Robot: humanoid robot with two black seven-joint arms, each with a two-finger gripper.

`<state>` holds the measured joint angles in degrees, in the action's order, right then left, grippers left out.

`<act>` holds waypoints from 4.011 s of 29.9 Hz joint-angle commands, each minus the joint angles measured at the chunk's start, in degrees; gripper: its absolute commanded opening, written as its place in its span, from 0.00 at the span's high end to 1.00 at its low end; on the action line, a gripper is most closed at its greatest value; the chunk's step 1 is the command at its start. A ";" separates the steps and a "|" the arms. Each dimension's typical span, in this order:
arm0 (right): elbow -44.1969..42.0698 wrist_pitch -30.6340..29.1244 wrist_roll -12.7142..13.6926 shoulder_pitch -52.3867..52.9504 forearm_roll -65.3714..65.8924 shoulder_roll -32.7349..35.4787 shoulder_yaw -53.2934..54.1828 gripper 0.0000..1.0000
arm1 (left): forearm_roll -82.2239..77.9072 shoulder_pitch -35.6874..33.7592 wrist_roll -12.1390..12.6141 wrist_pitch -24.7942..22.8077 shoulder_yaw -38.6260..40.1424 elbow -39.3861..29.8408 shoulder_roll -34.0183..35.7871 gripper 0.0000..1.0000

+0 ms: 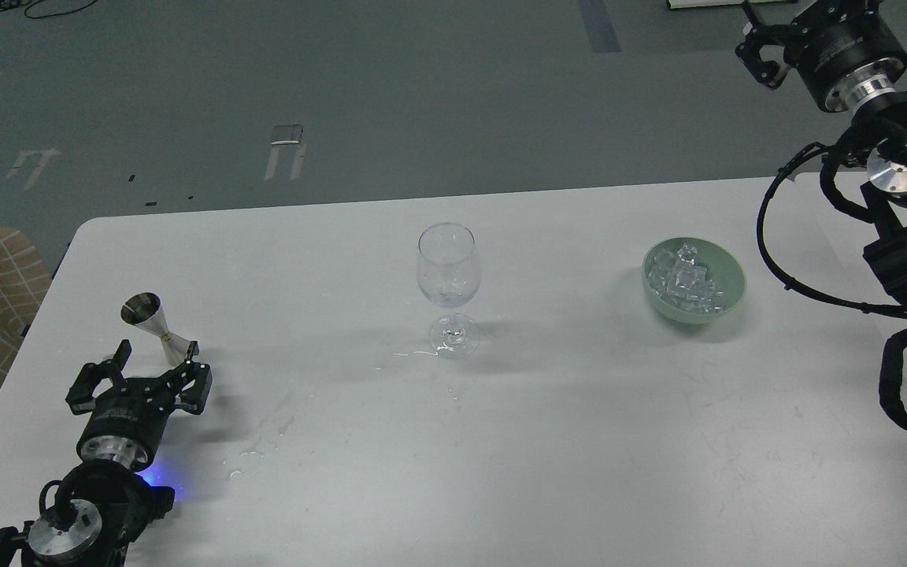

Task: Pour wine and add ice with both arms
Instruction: 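Lower the left gripper down beside the silver jigger, then close the left gripper around the silver jigger, then lift the jigger upward with the left gripper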

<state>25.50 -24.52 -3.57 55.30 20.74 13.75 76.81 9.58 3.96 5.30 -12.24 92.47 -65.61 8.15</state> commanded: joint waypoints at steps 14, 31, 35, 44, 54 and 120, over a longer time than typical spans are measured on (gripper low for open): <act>-0.01 1.41 -0.04 0.34 0.09 0.05 0.01 0.00 | 0.09 -7.91 0.15 -3.85 0.08 10.15 2.31 0.42; -0.01 1.49 0.05 0.07 0.17 0.05 -0.17 0.00 | 0.00 -8.44 3.31 -11.84 0.34 14.20 2.83 0.56; -0.01 1.49 0.14 0.07 0.53 0.31 -0.69 0.00 | 0.17 -8.62 3.66 -12.63 0.52 14.55 2.83 0.56; -0.01 2.72 0.14 1.13 0.44 0.57 -3.07 0.00 | 0.09 -8.97 3.66 -15.76 0.43 18.77 2.75 0.61; 0.07 2.90 0.14 1.13 0.44 0.49 -3.16 0.00 | 0.09 -9.06 3.75 -15.76 0.34 19.12 2.75 0.65; 1.30 2.81 0.14 0.25 0.44 1.89 -3.42 0.00 | -0.88 -6.86 6.47 -3.25 -4.57 -11.73 3.71 1.00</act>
<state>26.82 -21.70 -3.43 55.71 21.18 15.41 73.39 8.74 -2.38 11.69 -18.72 88.73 -75.84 11.89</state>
